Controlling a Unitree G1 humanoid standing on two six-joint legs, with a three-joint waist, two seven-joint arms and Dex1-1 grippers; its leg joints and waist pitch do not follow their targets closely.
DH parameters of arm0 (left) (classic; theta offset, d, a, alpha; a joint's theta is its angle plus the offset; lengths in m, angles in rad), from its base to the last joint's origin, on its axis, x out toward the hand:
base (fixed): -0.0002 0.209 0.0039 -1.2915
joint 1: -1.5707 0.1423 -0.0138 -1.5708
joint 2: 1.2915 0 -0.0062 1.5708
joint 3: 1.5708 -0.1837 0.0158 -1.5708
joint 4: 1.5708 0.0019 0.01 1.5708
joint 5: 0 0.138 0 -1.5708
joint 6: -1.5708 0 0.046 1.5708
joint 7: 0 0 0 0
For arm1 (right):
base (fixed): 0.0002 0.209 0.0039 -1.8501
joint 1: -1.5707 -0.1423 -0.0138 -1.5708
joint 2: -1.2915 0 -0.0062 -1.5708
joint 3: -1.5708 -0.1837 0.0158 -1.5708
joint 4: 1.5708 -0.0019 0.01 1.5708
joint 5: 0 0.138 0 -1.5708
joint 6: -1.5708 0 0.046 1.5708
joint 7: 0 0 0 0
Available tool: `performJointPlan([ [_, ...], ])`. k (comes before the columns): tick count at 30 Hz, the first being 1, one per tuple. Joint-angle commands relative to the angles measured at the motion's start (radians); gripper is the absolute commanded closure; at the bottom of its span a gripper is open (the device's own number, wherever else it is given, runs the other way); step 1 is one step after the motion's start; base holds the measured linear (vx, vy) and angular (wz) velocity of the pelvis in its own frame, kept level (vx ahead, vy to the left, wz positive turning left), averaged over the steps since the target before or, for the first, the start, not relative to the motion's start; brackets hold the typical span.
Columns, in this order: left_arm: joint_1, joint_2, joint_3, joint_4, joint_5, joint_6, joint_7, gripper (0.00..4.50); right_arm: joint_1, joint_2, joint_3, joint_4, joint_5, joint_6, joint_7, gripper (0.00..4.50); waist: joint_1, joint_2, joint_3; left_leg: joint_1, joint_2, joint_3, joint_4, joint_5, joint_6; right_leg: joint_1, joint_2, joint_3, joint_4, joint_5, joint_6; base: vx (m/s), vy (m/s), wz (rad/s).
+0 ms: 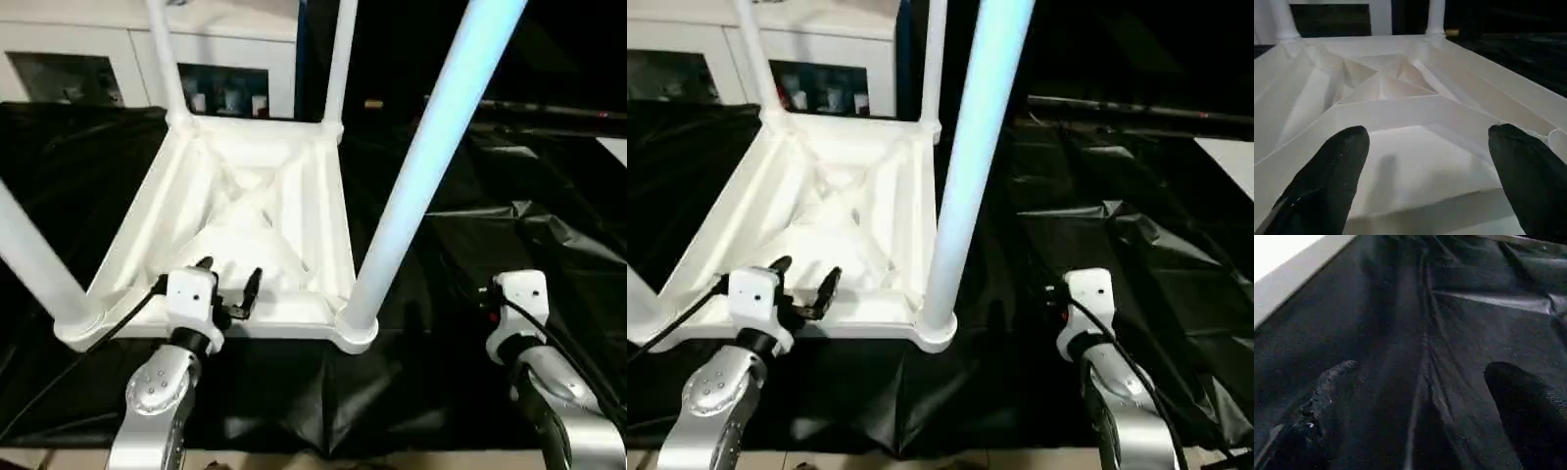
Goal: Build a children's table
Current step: Flip table
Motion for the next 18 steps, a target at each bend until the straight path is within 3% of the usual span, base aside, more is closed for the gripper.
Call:
performJointPlan([
  [1,0.001,0.003,0.003,-0.012,0.006,0.004,0.007,0.19,-0.012,0.003,0.014,0.010,0.008,-0.002,0.005,0.12,0.003,0.004,-0.028,0.015,0.019,-0.008,-0.074,-0.329,-0.001,0.032,-0.065,0.041,-0.138,-0.502,0.031,0.000,0.000,0.00],
  [3,-0.001,0.005,0.002,-0.016,0.002,0.015,0.001,0.19,-0.012,0.009,0.026,0.009,0.006,-0.002,0.004,0.12,0.002,0.007,-0.024,0.015,0.024,-0.012,-0.084,-0.354,-0.001,0.035,-0.067,0.046,-0.130,-0.437,-0.009,0.000,0.000,0.00],
  [5,-0.003,0.008,0.002,-0.019,0.001,0.018,0.004,0.19,-0.011,0.014,0.030,0.010,0.005,-0.003,0.004,0.12,-0.002,0.012,-0.026,0.001,0.027,-0.014,-0.087,-0.288,0.004,0.036,-0.066,0.053,-0.119,-0.314,-0.057,-0.011,0.054,-0.01],
  [6,-0.003,0.012,0.001,-0.019,-0.013,0.016,-0.004,0.19,-0.007,0.020,0.036,0.009,0.001,-0.006,0.004,0.12,-0.003,0.014,-0.038,-0.012,0.030,-0.010,-0.086,-0.147,0.042,0.032,-0.056,0.050,-0.107,-0.129,-0.115,-0.023,0.054,-0.01],
  [7,-0.003,0.013,0.001,-0.019,-0.015,0.016,-0.006,0.19,-0.007,0.020,0.036,0.009,0.000,-0.006,0.004,0.12,-0.003,0.016,-0.046,-0.018,0.026,-0.004,-0.077,-0.046,0.080,0.023,-0.050,0.045,-0.104,-0.017,-0.152,0.000,0.000,0.00],
  [8,-0.004,0.016,-0.002,-0.020,-0.009,0.017,-0.003,0.19,-0.004,0.022,0.038,0.006,-0.001,-0.006,0.007,0.12,-0.003,0.021,-0.062,-0.026,0.005,0.008,-0.048,0.129,0.151,0.008,-0.043,0.038,-0.088,0.195,-0.221,0.000,0.000,0.00],
  [9,-0.005,0.021,-0.004,-0.020,-0.003,0.020,-0.002,0.19,-0.001,0.023,0.039,0.004,-0.002,-0.007,0.008,0.12,-0.002,0.019,-0.087,-0.044,-0.016,0.012,-0.014,0.396,0.257,-0.009,-0.027,0.022,-0.067,0.470,-0.259,0.000,0.000,0.00],
  [10,-0.005,0.021,-0.004,-0.020,-0.003,0.020,-0.002,0.19,-0.001,0.023,0.039,0.004,-0.002,-0.007,0.008,0.12,0.001,0.017,-0.106,-0.065,-0.033,0.008,0.006,0.588,0.342,-0.025,-0.016,0.006,-0.056,0.653,-0.273,-0.072,0.035,0.00],
  [11,-0.007,0.024,-0.004,-0.019,0.005,0.025,0.003,0.19,0.001,0.023,0.039,0.002,-0.002,-0.008,0.011,0.12,0.003,0.022,-0.102,-0.074,-0.034,0.012,0.005,0.566,0.369,-0.039,-0.015,-0.002,-0.073,0.608,-0.272,-0.072,0.035,0.00],
  [12,-0.007,0.026,-0.001,-0.018,0.006,0.026,0.004,0.19,0.005,0.019,0.039,-0.003,0.002,-0.013,0.018,0.12,0.001,0.018,-0.098,-0.087,-0.037,0.020,0.013,0.361,0.375,-0.052,-0.036,-0.003,-0.108,0.390,-0.253,-0.121,0.028,-0.01],
  [13,-0.006,0.026,0.000,-0.019,0.005,0.025,0.003,0.19,0.006,0.017,0.038,-0.006,0.004,-0.015,0.021,0.12,0.004,0.020,-0.092,-0.081,-0.028,0.019,0.014,0.186,0.350,-0.056,-0.052,-0.006,-0.135,0.180,-0.235,-0.179,0.031,-0.06],
  [14,-0.001,0.030,0.003,-0.022,0.000,0.023,0.000,0.19,0.009,0.010,0.037,-0.011,0.010,-0.024,0.034,0.12,-0.004,0.024,-0.068,-0.049,-0.013,0.019,0.018,-0.172,0.245,-0.067,-0.068,-0.025,-0.179,-0.305,-0.155,-0.179,0.031,-0.06],
  [15,0.011,0.038,0.008,-0.029,-0.003,0.024,-0.002,0.19,0.012,-0.006,0.031,-0.013,0.019,-0.030,0.055,0.12,-0.036,0.035,-0.029,-0.012,0.010,0.005,-0.002,-0.553,0.102,-0.079,-0.040,-0.098,-0.196,-0.685,0.016,-0.222,0.055,-0.20],
  [16,0.014,0.040,0.010,-0.030,-0.004,0.024,-0.001,0.19,0.011,-0.010,0.028,-0.012,0.024,-0.032,0.064,0.12,0.022,0.064,-0.006,-0.150,0.101,-0.025,-0.205,-0.894,-0.009,0.085,-0.009,-0.073,0.191,-0.489,0.038,-0.012,0.057,-0.17],
  [17,0.014,0.040,0.010,-0.030,-0.004,0.024,-0.001,0.19,0.011,-0.010,0.028,-0.012,0.024,-0.032,0.064,0.12,0.022,0.064,-0.006,-0.150,0.101,-0.025,-0.205,-0.894,-0.009,0.085,-0.009,-0.073,0.191,-0.489,0.038,-0.012,0.057,-0.17],
  [18,0.019,0.041,0.013,-0.033,-0.007,0.027,0.001,0.19,0.013,-0.016,0.022,-0.013,0.034,-0.038,0.077,0.12,0.114,0.070,0.009,-0.176,0.037,0.107,-0.220,-1.034,-0.109,0.082,0.032,-0.105,0.223,-0.366,-0.032,0.000,0.000,0.00],
])
